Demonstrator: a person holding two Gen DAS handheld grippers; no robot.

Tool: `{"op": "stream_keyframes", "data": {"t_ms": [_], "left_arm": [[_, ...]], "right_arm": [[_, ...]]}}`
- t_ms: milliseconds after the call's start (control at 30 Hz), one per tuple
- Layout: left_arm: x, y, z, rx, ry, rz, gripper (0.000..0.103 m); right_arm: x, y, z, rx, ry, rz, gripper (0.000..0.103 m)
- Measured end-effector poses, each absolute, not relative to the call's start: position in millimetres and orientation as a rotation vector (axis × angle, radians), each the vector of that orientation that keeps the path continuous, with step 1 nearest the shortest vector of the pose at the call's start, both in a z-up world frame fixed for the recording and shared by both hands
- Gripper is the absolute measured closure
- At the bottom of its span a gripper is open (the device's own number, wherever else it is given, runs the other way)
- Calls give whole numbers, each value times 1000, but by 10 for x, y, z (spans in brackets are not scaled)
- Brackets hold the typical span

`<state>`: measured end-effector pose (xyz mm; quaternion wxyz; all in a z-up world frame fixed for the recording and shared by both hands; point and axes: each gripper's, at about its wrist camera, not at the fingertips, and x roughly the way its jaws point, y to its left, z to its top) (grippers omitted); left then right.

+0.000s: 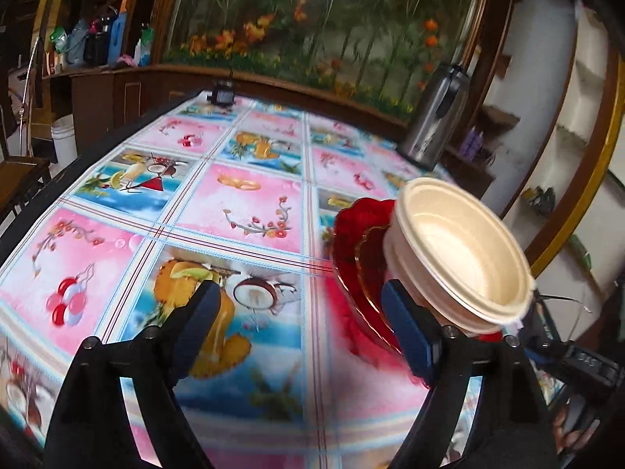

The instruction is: Organize plates and bowls

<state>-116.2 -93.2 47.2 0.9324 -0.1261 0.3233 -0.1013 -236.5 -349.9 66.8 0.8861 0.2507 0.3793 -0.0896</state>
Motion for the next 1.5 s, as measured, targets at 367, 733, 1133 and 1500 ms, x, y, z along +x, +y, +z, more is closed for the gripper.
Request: {"op": "stream_keyframes", "data": {"t_ms": [367,733,1133,1500], "left_arm": [[-1767,-1137,453,-121,490,-131,9],[-1660,-1490,472,-34,556,-54,0],[-1430,-1450,188,-136,865,-148,0],[-1345,-1666,32,65,961,-112,0]], "right_arm": [[-2615,-3013,656,350,730,-236,34],[-2574,-2991,532,274,692,-263,17],[-2563,-2997,518,284,705,-258,7],[-2506,-3011,484,293,737,-256,7]]}}
